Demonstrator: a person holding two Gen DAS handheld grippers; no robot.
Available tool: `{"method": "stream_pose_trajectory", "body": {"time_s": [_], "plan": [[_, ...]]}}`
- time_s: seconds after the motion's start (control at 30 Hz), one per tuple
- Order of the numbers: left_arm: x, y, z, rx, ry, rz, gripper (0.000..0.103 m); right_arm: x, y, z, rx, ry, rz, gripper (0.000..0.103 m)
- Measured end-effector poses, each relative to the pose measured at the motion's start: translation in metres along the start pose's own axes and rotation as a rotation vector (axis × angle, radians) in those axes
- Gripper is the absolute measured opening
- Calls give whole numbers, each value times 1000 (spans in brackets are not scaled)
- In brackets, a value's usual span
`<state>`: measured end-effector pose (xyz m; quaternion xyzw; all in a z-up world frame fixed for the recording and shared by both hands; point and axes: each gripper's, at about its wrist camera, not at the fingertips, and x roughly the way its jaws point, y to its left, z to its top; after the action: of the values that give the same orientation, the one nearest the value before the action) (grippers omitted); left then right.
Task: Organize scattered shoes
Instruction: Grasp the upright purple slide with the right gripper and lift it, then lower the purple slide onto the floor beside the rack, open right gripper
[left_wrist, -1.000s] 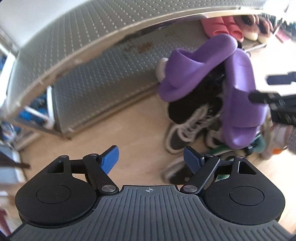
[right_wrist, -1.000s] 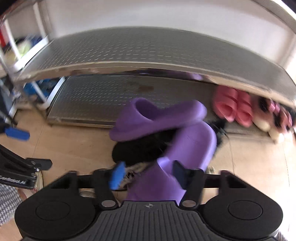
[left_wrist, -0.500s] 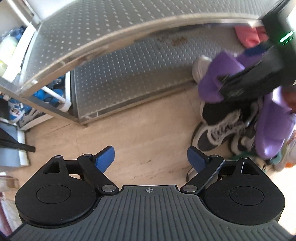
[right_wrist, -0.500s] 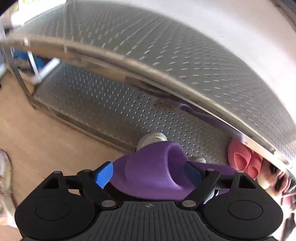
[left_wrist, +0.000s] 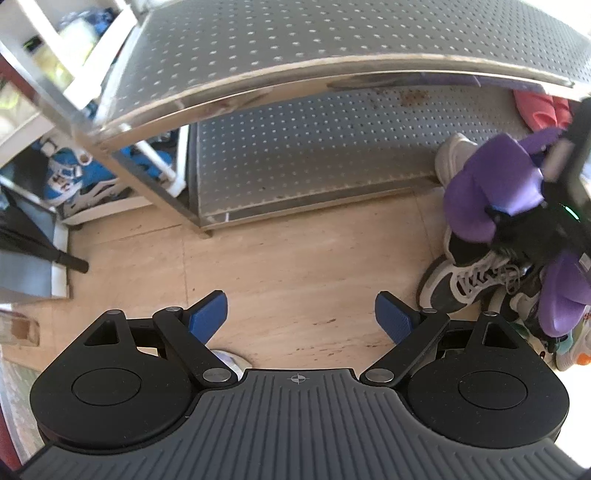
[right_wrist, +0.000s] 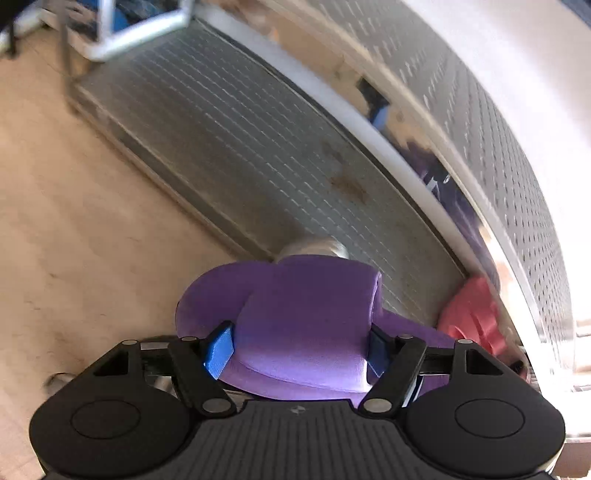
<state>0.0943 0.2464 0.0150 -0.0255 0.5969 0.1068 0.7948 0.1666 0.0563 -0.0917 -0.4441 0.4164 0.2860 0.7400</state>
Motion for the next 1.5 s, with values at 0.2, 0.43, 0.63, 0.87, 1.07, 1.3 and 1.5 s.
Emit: {"method": "stream_pose_trajectory", "body": {"time_s": [0.2,0.43,0.63,0.87,1.07,1.3,1.5], "plan": [[-7,48,-6,-139,-3,29,91,-29,74,7,-292,-152,161,71],[-3,89,0,-263,14,61,91,1,167,42,-476,-340,328,73],[5,81,0,-221,41,59,91,39,182,25,-409,-170,362,80],[15,66,-7,-182,88,47,91,41,109,12,282,-62,560,80],[14,70,-3,-222,79,33,92,85,93,30,744,109,620,93],[14,78,0,-265,83,32,92,129,142,51,733,278,480,94],[11,80,3,-274,71,34,92,127,175,71,537,173,439,93]]}}
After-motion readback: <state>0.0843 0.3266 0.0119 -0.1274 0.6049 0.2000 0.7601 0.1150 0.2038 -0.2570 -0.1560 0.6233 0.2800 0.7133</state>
